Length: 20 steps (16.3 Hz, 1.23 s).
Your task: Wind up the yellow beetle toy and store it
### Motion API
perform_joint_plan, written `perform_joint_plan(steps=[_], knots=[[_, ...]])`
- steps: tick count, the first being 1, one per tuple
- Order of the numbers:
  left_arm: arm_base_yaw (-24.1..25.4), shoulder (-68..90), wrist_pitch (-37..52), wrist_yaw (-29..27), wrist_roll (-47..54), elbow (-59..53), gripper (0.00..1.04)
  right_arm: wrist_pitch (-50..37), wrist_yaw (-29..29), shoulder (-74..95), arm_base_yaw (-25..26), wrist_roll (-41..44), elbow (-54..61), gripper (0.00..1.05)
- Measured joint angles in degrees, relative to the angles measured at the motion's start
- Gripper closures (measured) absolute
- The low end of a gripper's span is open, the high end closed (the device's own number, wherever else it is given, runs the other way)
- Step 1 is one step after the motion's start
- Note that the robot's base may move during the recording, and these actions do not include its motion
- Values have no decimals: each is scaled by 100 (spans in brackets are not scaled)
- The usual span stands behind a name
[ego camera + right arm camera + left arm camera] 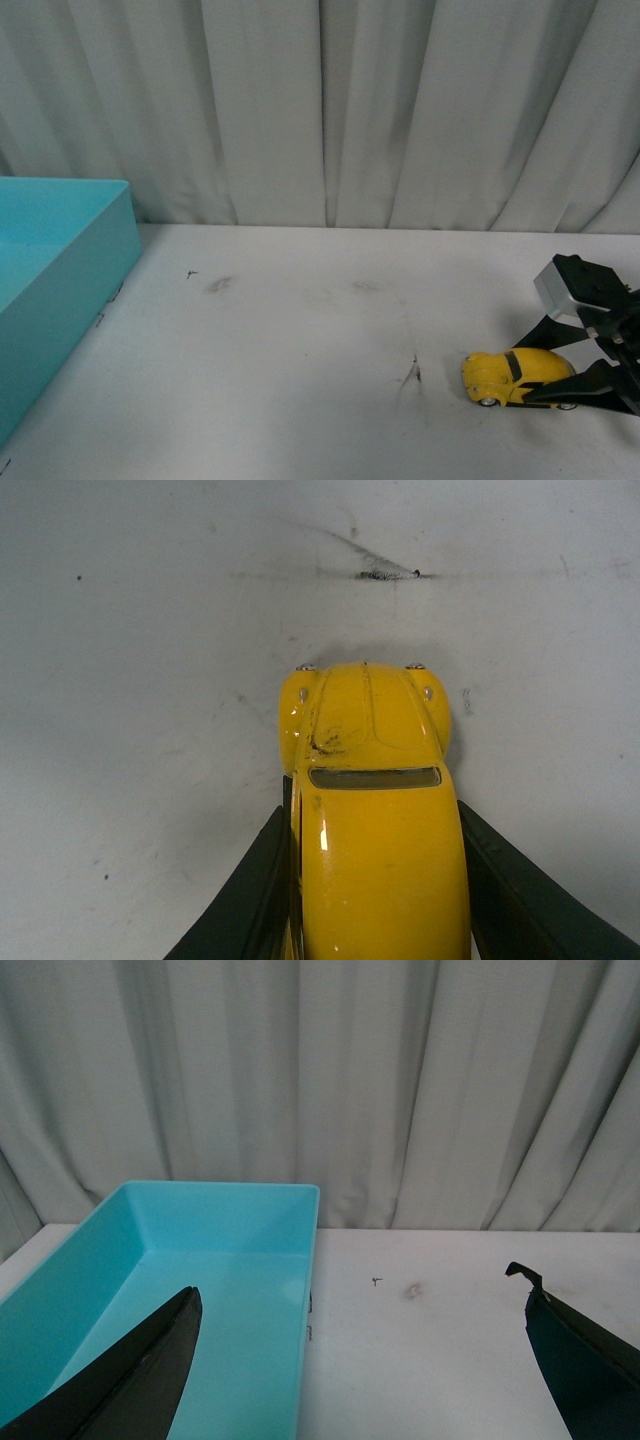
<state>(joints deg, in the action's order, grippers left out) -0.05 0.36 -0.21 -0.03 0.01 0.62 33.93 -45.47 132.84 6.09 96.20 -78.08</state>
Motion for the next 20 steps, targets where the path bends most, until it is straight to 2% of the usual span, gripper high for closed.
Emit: perform_joint_plan(steps=[8,13,15,17,18,20], knots=[[0,0,0,0,0,0,7,192,-81,-103,979,310,348,63],[0,0,0,0,0,0,7,317,-28,-175,1233,328,431,63],[0,0,0,0,0,0,7,463,175,-173,1239,339,461,42],[0,0,2,0,0,0,7,520,201,-173,1244,337,479,14],[0,0,0,0,0,0,7,527,199,-173,1244,334,481,7],[0,0,0,0,0,0,7,551,199,-173,1252,334,481,7]])
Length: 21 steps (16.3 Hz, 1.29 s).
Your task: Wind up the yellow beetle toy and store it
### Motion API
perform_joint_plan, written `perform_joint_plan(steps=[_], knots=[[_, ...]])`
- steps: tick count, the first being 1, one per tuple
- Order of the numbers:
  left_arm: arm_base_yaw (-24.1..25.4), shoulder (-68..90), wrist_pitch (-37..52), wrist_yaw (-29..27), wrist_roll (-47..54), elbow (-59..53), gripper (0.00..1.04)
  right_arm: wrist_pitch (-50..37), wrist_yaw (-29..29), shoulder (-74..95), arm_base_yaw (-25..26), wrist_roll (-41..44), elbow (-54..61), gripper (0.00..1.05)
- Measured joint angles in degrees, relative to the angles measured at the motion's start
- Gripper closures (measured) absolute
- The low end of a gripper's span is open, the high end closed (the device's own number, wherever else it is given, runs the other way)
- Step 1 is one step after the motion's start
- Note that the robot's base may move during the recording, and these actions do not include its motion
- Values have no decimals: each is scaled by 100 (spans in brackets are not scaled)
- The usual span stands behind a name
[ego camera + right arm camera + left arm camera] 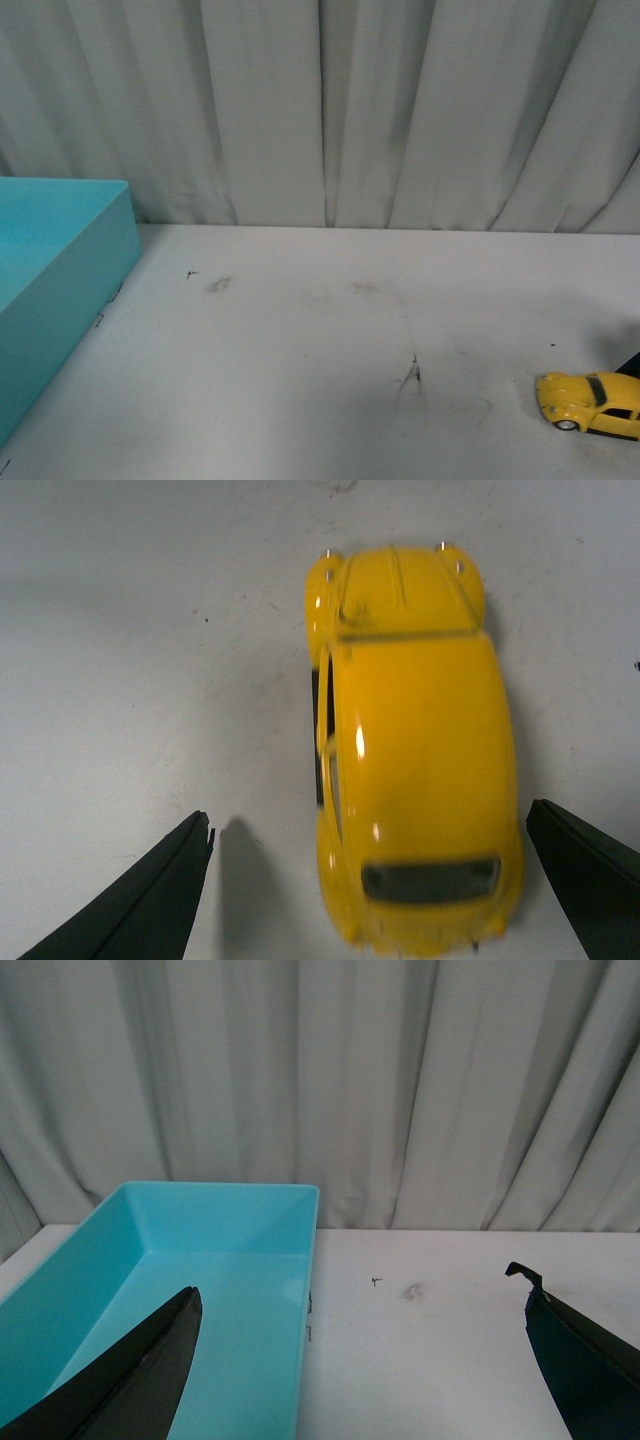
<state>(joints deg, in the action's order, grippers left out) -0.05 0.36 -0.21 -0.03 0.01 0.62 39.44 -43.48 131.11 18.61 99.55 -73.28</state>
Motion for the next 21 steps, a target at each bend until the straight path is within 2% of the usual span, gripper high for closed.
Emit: perform_joint_plan(steps=[6,8,9,10,16,21], knots=[[0,0,0,0,0,0,7,39,-20,-2,15,0,-2,6],[0,0,0,-2,0,0,7,188,-1539,-380,-105,0,-214,6],[0,0,0,0,0,0,7,216,-1766,-503,-153,-13,-249,6],[0,0,2,0,0,0,7,229,-2286,-721,-249,-212,-264,7],[0,0,0,0,0,0,7,-44,-2363,-726,-254,-531,-254,7],[0,0,0,0,0,0,7,-647,-2424,-868,-286,-951,-66,7]])
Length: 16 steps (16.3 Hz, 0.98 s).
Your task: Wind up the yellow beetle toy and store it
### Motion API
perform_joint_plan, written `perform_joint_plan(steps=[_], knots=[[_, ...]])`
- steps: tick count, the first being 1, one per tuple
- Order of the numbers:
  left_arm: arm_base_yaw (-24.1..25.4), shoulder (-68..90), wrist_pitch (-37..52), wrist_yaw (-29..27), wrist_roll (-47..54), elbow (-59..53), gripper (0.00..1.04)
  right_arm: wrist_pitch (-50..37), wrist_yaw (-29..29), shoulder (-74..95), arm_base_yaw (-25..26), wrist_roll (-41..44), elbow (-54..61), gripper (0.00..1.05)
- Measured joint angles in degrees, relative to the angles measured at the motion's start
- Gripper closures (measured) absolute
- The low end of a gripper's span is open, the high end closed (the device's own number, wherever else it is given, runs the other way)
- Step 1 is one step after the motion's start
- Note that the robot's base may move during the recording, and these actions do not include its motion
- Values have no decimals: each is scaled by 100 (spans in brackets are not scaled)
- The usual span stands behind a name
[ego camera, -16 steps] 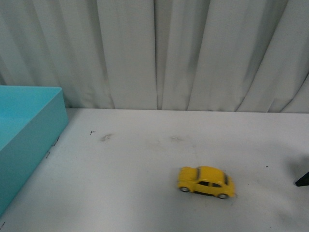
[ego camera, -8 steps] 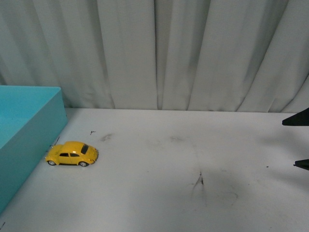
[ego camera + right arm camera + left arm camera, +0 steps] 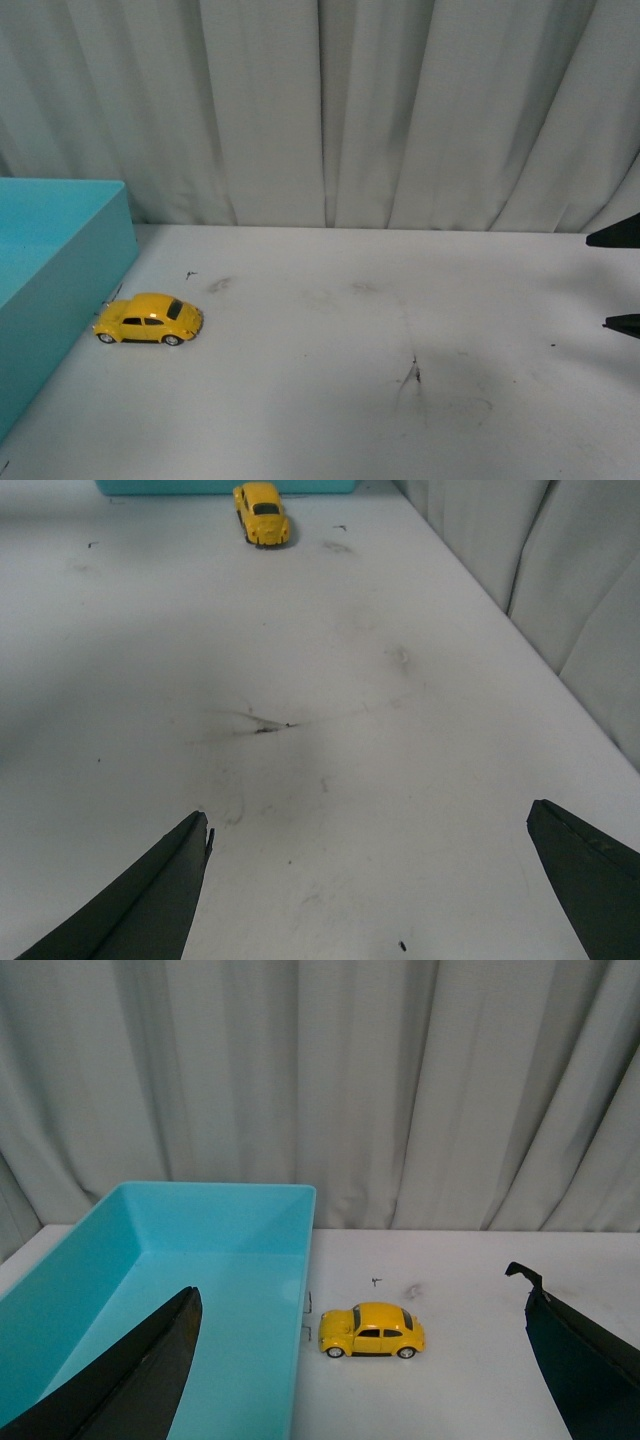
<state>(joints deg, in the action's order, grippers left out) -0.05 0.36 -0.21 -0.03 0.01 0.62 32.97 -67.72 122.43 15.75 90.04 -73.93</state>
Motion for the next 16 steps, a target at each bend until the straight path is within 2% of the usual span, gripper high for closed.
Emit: perform_joint_plan(steps=[1,2,3,4,5,6,7,9,11,14,16], knots=[[0,0,2,0,0,0,7,-107,-46,-83,-2,-195,35,7],[0,0,2,-9,-2,0,7,-2551,1071,-339,-166,-1117,782,13],[0,0,-7,0,0,0,7,-5106,2918,-684,-446,-2796,2103,26],[0,0,0,13,0,0,7,-6839,4146,-872,-669,-4293,3174,37],[0,0,0,-2,0,0,7,-8295,5034,-1095,-765,-5670,3958,48],[0,0,0,-9,0,0,7,-9466,5683,-1506,-785,-6832,4454,59],[0,0,-2,0,0,0,7,-10212,5945,-1934,-787,-7584,4728,68],[0,0,0,0,0,0,7,-10769,6098,-2514,-833,-8317,5115,82],[0,0,0,0,0,0,7,-10655,6172,-2857,-994,-8686,5676,101],[0,0,0,2,0,0,7,-10592,6319,-3713,-1108,-8865,6234,103],[0,0,0,0,0,0,7,-10209,6467,-4428,-1250,-8905,6596,103]])
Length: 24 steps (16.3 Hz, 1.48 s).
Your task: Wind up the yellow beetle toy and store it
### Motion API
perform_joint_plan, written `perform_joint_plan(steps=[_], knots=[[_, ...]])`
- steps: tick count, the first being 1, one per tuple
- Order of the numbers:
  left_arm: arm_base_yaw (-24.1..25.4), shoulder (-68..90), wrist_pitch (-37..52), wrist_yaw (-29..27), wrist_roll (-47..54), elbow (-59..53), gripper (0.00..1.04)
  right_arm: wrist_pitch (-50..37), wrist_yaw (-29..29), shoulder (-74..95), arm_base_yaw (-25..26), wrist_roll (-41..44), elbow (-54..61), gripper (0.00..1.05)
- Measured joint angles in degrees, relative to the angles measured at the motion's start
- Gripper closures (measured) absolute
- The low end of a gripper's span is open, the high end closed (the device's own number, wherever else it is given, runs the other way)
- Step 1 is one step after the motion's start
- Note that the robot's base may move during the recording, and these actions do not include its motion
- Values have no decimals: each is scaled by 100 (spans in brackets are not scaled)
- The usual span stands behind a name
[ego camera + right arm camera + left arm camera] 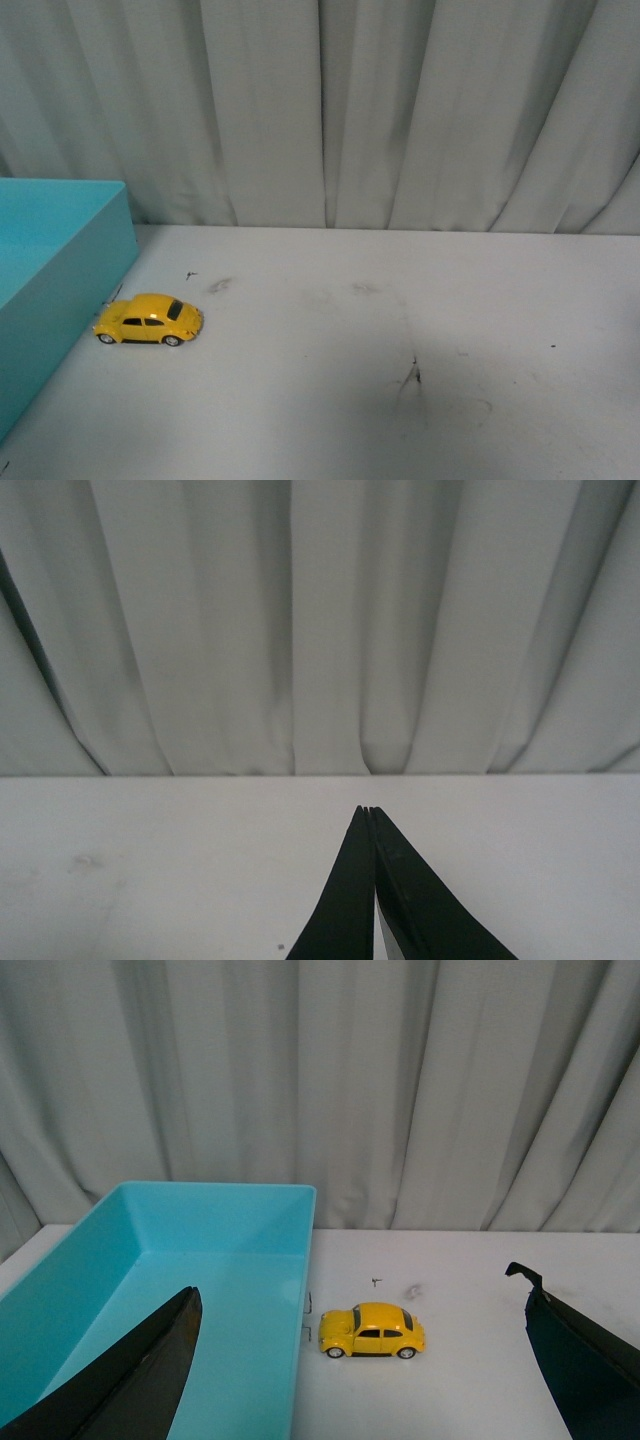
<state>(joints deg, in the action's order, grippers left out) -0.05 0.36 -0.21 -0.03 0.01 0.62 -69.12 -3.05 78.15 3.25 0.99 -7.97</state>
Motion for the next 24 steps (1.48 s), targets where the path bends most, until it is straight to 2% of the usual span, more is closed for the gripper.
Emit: perform_joint_plan(steps=[1,4,6,10,15,24], knots=[[0,0,0,-2,0,0,7,149,219,-166,-186,-11,101,103],[-2,0,0,2,0,0,7,822,227,-723,-341,-11,151,103],[0,0,0,-2,0,0,7,1268,306,-1698,-323,-13,264,103],[0,0,0,0,0,0,7,2057,304,-2632,-323,-13,568,103],[0,0,0,0,0,0,7,3615,304,-4444,-323,-13,734,103],[0,0,0,0,0,0,7,5069,304,-5969,-323,-13,737,103]])
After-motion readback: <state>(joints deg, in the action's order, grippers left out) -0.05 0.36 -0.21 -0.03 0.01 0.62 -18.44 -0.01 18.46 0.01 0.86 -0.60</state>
